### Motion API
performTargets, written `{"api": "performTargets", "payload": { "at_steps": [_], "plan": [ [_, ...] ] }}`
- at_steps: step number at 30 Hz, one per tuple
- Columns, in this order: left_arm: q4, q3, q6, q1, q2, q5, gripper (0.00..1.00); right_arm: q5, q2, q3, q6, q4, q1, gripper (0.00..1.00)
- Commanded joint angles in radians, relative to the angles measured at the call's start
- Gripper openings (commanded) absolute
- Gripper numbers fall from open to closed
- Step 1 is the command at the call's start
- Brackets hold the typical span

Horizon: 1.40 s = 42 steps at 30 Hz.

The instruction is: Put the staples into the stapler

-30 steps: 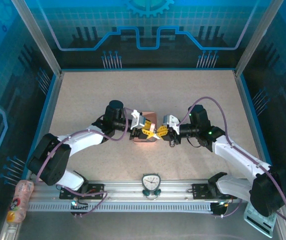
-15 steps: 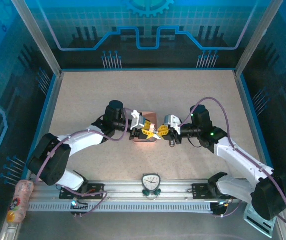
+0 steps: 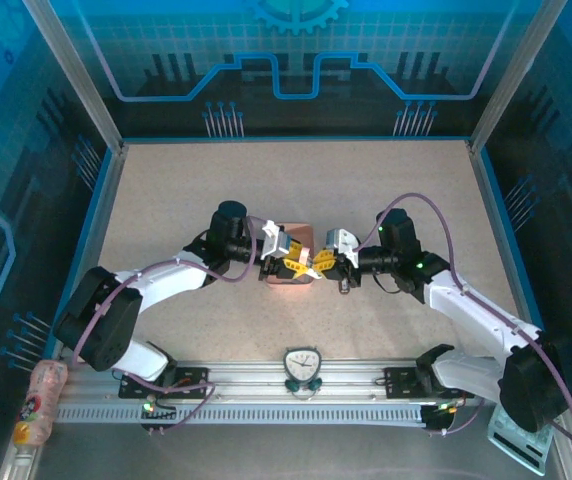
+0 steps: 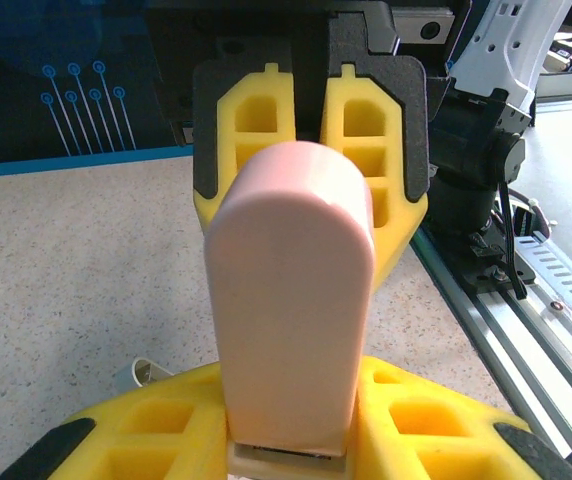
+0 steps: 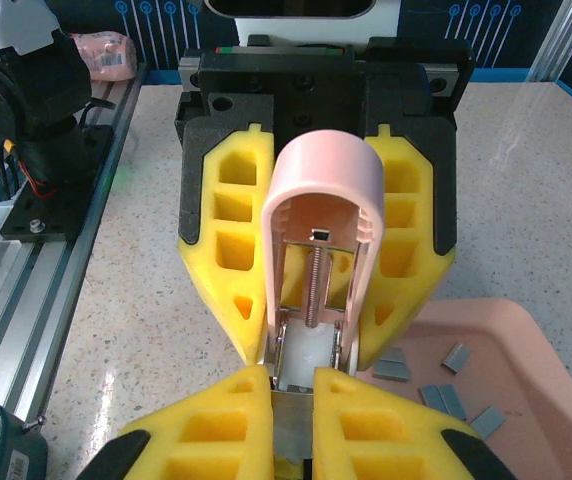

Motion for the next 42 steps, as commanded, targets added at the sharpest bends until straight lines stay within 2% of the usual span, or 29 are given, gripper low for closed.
{"api": "performTargets", "payload": {
  "at_steps": [1, 24, 34, 42],
  "plan": [
    [0.013, 0.005, 0.020, -0.006, -0.028, 0.051, 0.29, -0.004, 0.008, 0.022, -0.013, 0.014, 0.010, 0.13],
    [0.032, 0.006, 0.004, -0.006, -0.034, 0.060, 0.29, 0.023, -0.012, 0.034, -0.059, -0.096, 0.010, 0.13],
    [0.005, 0.006, 0.026, -0.006, -0.026, 0.051, 0.29, 0.002, -0.077, 0.027, -0.020, -0.030, -0.003, 0.13],
    [0.009, 0.007, 0.021, -0.010, -0.027, 0.060, 0.29, -0.017, -0.032, 0.036, -0.024, -0.020, -0.002, 0.13]
  ]
}}
